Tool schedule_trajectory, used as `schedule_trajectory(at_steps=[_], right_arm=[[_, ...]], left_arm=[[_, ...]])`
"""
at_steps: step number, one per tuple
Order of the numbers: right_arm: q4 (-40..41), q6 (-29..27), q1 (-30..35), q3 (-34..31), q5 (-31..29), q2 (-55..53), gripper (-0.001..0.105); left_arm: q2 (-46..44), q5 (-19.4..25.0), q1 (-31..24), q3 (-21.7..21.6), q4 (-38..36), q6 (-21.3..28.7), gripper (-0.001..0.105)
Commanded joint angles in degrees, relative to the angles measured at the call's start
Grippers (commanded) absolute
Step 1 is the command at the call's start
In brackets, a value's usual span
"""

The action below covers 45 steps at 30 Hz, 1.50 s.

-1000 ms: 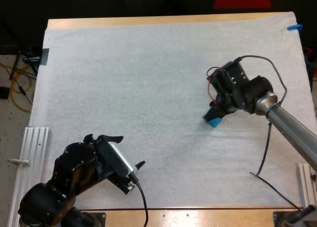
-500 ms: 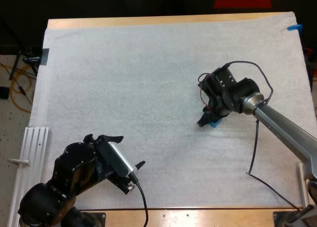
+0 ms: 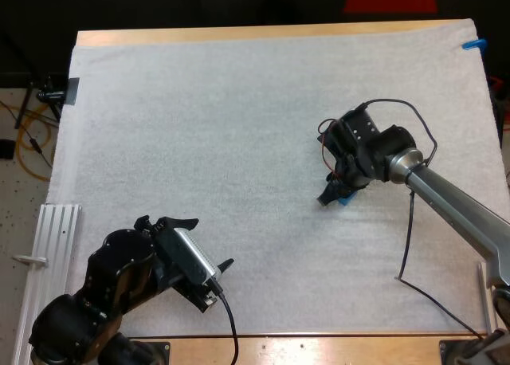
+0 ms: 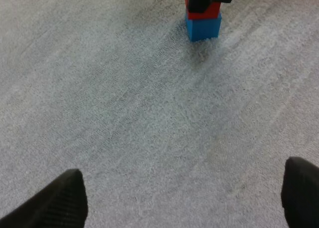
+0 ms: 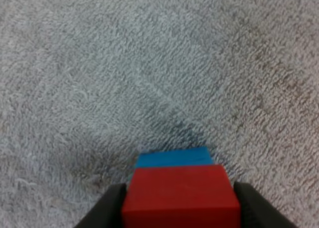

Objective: Stack red cube on blue cube

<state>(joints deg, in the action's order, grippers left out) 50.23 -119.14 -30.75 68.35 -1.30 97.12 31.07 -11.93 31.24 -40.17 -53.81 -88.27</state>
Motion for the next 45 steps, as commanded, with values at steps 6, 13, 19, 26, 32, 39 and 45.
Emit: schedule_trajectory(at_steps=[6,13,19,26,32,39,45], right_arm=[[1.2,-0.7,0.1,0.5,-0.2,0.1,0.045],[1.2,-0.7,0.1,0.5,-0.2,0.1,0.049],[1.2,-0.7,0.1,1.7,0.2,0.1,0.049],[3.6,1.1,0.1,6.0,1.3,0.1,0.067],[8.7,1.1,0.1,10.2,1.3,-1.0,0.070],[4.8,4.3,2.9,10.2,2.7,-7.8,0.070],[0.5,9.0,11.2,10.1,6.4,-12.9,0.070]], left_arm=[[0.0,0.6,0.2,-0.3,0.1,0.2,0.076],[0.0,0.6,0.2,-0.3,0.1,0.2,0.076],[0.0,0.6,0.2,-0.3,0.1,0.2,0.076],[0.0,0.6,0.2,-0.3,0.1,0.2,0.076],[0.0,0.6,0.2,-0.3,0.1,0.2,0.076],[0.0,1.0,-0.1,-0.3,1.3,-3.4,0.076],[0.0,2.5,-7.7,-0.3,9.1,-5.8,0.076]])
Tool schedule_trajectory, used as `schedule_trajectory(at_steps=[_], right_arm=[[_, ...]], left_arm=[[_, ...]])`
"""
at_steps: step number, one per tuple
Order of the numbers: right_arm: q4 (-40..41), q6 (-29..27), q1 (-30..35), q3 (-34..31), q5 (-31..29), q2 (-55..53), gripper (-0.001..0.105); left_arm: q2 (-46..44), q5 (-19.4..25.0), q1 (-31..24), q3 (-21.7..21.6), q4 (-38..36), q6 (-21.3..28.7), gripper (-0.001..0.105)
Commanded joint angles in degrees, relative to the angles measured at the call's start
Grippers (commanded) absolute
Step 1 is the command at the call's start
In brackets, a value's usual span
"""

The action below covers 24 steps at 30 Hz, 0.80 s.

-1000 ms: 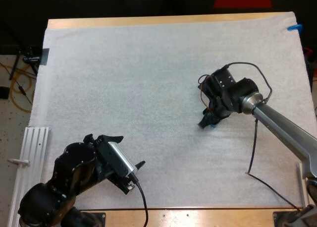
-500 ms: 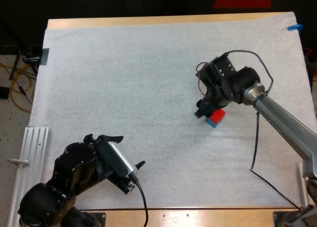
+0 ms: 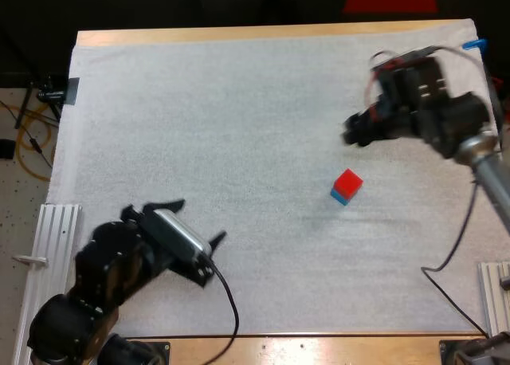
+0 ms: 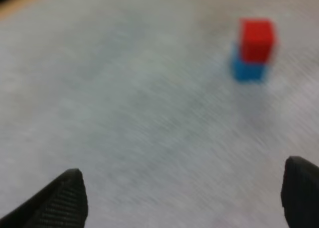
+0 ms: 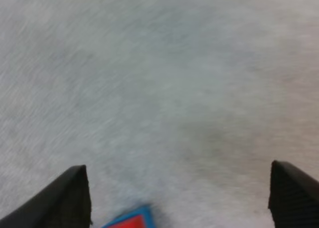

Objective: Stack red cube on blue cube

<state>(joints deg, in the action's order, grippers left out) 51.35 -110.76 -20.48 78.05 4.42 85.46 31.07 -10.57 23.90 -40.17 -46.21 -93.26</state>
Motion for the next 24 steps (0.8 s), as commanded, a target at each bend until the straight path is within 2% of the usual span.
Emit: schedule_trajectory(at_steps=[1,5,7,11,14,19,24], right_arm=[[-0.6,0.6,2.7,0.4,0.6,-2.5,0.070],[0.0,0.6,7.9,0.4,0.6,-6.0,0.070],[0.3,0.6,11.2,0.4,1.1,-8.4,0.070],[0.2,0.0,15.9,-0.1,2.7,-12.9,0.070],[-0.5,0.0,19.9,-2.8,2.7,-17.6,0.070],[-0.6,0.5,25.0,-12.0,2.7,-29.3,0.070],[-0.4,0.4,25.3,-20.0,1.9,-40.9,0.070]], left_arm=[[0.0,1.2,-2.7,-0.3,3.0,-0.8,0.076],[0.2,-1.1,-12.3,-0.7,7.4,-0.8,0.076],[0.2,-3.8,-18.5,-1.5,8.4,-0.8,0.076],[0.1,-4.7,-24.8,-3.4,7.9,-0.8,0.076],[0.1,-4.6,-25.9,-5.3,7.5,-0.8,0.076],[-0.1,-4.4,-25.9,-8.2,6.5,-0.8,0.076],[-3.8,-3.1,-24.8,-8.4,5.2,1.1,0.076]])
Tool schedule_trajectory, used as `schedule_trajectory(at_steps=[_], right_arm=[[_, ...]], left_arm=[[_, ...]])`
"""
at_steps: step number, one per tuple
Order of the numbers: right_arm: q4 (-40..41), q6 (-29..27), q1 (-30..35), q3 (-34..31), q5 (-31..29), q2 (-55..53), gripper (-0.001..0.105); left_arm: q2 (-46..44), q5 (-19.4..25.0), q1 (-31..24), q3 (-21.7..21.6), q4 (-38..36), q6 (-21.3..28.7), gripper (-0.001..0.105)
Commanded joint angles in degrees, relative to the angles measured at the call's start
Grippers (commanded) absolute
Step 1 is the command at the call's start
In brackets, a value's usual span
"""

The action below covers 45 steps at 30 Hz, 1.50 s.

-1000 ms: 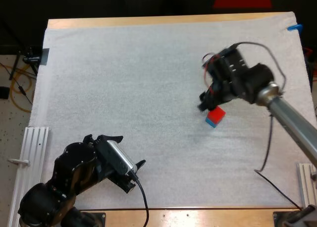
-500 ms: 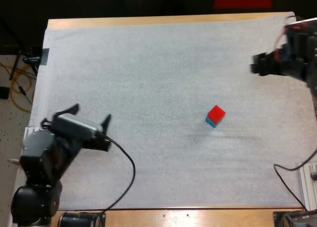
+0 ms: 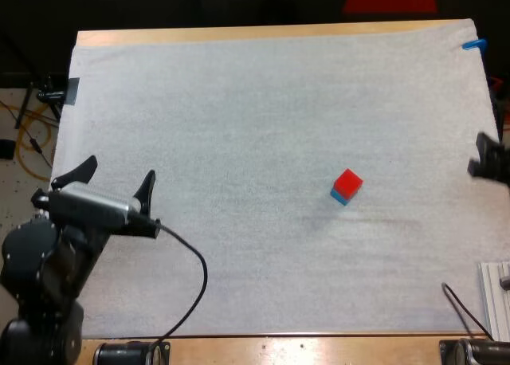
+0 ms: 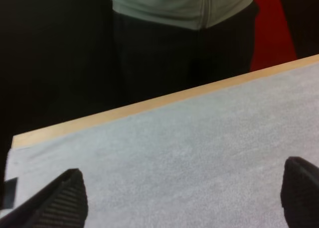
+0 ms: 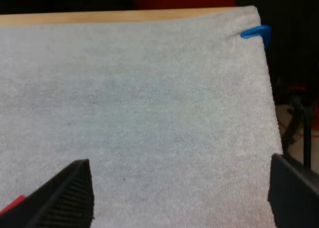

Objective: Stack red cube on blue cube

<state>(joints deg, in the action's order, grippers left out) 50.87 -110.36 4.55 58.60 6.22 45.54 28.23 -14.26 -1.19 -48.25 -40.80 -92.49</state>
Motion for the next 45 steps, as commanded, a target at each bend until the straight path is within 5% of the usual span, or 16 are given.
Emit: schedule_trajectory(at_steps=[1,6,21,28,32,45], right_arm=[[0.3,0.0,0.3,-2.4,0.1,-4.0,0.070],[0.8,0.0,0.3,-9.0,0.1,-17.0,0.070],[7.3,2.5,0.3,-20.1,0.1,-48.3,0.070],[9.4,2.5,0.4,-21.0,-0.2,-48.4,0.070],[9.4,2.5,0.4,-22.5,0.0,-48.5,0.070],[14.9,2.4,0.4,-26.0,0.0,-48.5,0.070]], left_arm=[[-2.5,1.6,1.2,-0.4,-1.2,1.7,0.076],[-9.0,5.9,4.8,-0.1,-5.6,4.2,0.076],[-29.9,5.7,5.5,7.4,-14.4,4.0,0.076],[-36.6,5.5,5.5,9.7,-21.4,1.4,0.076],[-36.7,5.3,5.3,12.3,-21.6,-2.5,0.076],[-36.7,5.0,5.3,18.6,-17.8,-2.4,0.076]])
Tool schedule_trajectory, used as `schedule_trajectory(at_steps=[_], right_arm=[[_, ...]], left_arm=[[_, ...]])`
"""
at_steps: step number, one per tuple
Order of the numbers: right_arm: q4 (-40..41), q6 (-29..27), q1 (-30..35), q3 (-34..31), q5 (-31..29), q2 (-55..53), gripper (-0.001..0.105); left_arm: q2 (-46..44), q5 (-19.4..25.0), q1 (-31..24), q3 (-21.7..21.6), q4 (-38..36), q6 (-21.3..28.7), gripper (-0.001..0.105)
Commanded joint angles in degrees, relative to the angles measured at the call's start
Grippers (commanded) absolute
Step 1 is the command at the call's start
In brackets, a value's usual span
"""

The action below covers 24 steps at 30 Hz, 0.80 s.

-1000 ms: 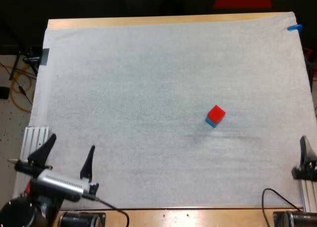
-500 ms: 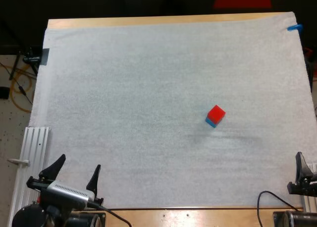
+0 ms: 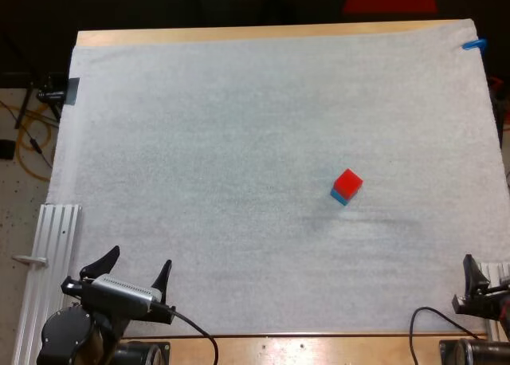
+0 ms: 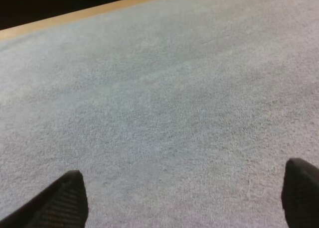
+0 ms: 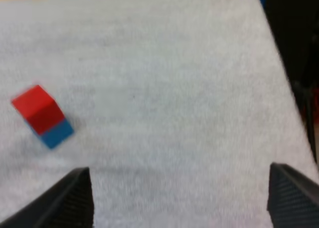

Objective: Stack red cube on blue cube

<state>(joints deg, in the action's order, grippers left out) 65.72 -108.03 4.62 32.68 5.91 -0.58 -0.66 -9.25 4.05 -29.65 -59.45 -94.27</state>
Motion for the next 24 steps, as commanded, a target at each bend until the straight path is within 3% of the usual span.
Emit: schedule_trajectory(at_steps=[1,24], right_arm=[[-0.7,-0.1,0.3,-0.1,0.3,-2.2,0.070],[-1.2,0.2,0.3,-0.2,0.3,-2.2,0.070]], left_arm=[[-7.8,0.0,0.1,-0.1,0.8,-0.6,0.076],[-7.8,0.0,0.1,-0.1,0.9,-0.6,0.076]])
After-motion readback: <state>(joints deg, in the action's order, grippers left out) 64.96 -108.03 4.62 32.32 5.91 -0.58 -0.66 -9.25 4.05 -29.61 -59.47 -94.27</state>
